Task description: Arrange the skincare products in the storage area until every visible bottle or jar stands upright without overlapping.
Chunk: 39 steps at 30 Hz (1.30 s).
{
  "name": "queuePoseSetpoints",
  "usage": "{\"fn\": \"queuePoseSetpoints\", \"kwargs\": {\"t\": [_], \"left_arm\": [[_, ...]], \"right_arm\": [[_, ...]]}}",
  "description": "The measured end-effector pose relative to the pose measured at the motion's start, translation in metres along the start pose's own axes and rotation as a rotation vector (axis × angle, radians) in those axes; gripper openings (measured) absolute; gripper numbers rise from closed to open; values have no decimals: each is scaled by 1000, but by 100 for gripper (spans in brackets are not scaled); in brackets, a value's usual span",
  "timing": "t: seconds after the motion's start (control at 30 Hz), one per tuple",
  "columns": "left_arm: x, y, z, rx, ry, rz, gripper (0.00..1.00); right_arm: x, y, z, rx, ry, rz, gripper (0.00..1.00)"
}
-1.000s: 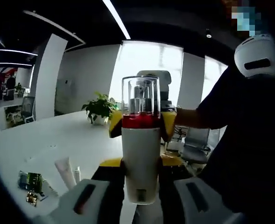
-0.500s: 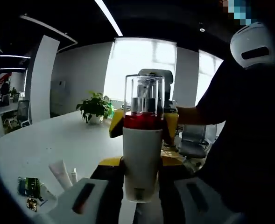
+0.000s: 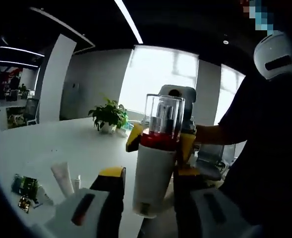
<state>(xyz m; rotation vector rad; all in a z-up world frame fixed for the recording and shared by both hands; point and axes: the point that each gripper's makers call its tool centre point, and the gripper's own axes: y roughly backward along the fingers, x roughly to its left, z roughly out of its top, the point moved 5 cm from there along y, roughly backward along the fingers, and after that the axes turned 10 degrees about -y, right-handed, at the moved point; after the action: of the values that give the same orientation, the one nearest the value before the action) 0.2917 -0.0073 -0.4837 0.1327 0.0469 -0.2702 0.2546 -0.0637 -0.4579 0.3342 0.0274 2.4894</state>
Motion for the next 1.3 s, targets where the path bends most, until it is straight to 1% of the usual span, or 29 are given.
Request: {"fn": "queuePoseSetpoints", "kwargs": {"t": [0.1, 0.23, 0.37, 0.57, 0.77, 0.93, 1.13, 1.3], "left_arm": [[2, 1, -6, 32, -17, 23, 44], [2, 3, -12, 57, -25, 32, 51], [3, 4, -17, 80, -35, 56, 55], [6, 12, -25, 94, -29, 125, 65], [12, 23, -36, 102, -5, 197, 74], [20, 36, -48, 108, 13, 266, 82], [33, 48, -63, 118, 29, 334, 88], [40, 53, -74, 125, 33, 366, 91]], "right_arm": [[-4, 1, -4, 1, -13, -6, 19], [-6, 1, -4, -6, -13, -11, 19], [-10, -1, -6, 0, -10, -13, 19], [-15, -2, -15, 1, -23, -10, 19], [-23, -1, -33, 8, -28, -15, 19], [-39, 1, -48, 17, -32, -37, 19], [-59, 3, -61, 14, -31, -61, 19], [-79, 4, -75, 4, -28, -71, 20]]}}
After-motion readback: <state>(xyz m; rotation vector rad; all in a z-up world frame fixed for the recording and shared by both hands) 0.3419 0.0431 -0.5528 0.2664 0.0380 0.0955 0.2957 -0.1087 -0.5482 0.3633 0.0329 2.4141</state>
